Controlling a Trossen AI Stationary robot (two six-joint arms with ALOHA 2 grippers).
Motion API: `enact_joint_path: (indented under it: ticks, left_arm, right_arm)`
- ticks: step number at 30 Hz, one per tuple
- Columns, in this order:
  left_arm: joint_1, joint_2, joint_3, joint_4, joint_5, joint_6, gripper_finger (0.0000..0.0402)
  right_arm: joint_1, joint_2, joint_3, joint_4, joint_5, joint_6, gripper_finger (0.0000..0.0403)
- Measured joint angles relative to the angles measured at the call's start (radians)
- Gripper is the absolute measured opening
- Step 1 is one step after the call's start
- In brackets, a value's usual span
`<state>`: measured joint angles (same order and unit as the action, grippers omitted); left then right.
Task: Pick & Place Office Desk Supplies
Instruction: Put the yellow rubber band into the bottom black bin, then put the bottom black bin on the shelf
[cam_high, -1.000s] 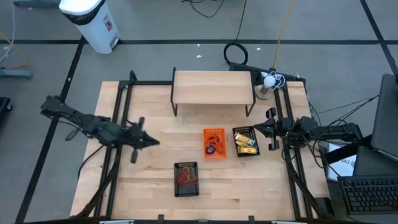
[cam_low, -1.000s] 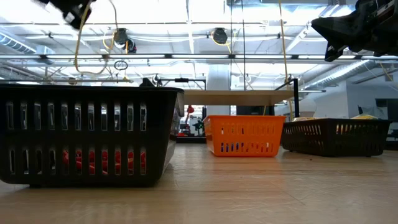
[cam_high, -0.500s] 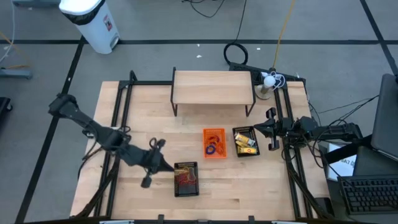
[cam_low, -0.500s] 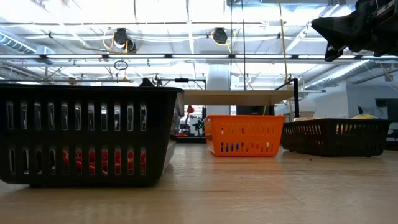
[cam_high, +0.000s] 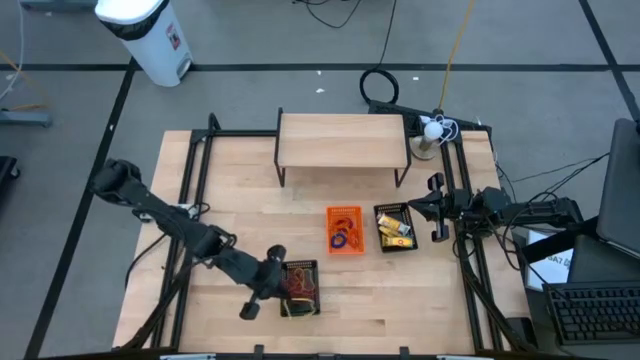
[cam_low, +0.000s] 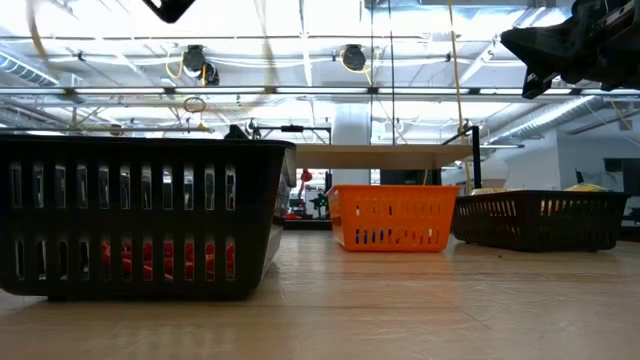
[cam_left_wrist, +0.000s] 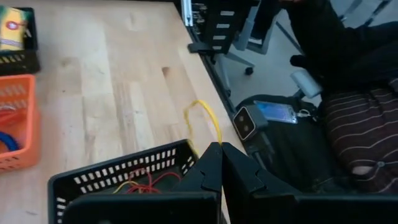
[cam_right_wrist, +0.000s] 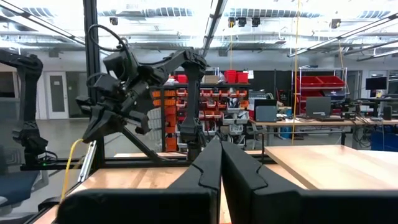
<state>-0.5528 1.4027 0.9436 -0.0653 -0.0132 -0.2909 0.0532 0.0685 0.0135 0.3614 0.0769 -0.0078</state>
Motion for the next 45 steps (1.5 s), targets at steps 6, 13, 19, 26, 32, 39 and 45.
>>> enact_joint_path:
  ticks: [6, 13, 19, 26, 32, 39, 45]
  left_arm:
    - [0.027, 0.012, 0.000, -0.063, 0.008, 0.005, 0.0000]
    - [0.064, 0.035, -0.001, -0.181, -0.097, 0.011, 0.0000]
    - [0.076, 0.089, -0.001, -0.173, -0.061, 0.007, 0.0000]
    - [0.094, 0.105, -0.001, -0.168, -0.012, -0.011, 0.0003]
    - [0.093, 0.105, -0.001, -0.169, 0.023, -0.004, 0.0067]
    - [0.096, 0.068, -0.001, -0.165, 0.039, 0.029, 0.0184]
    - [0.119, -0.105, -0.002, -0.242, -0.059, 0.106, 0.0228]
  right_arm:
    - [0.000, 0.000, 0.000, 0.000, 0.000, -0.003, 0.0000]
    - [0.000, 0.000, 0.000, 0.000, 0.000, -0.004, 0.0000]
    - [0.000, 0.000, 0.000, -0.001, 0.000, -0.004, 0.0000]
    - [0.000, 0.000, 0.000, -0.006, 0.000, -0.004, 0.0000]
    - [0.000, 0.000, 0.000, -0.008, 0.000, -0.004, 0.0000]
    - [0.000, 0.000, 0.000, -0.018, 0.000, -0.001, 0.0000]
    - [0.000, 0.000, 0.000, -0.026, 0.000, 0.000, 0.0000]
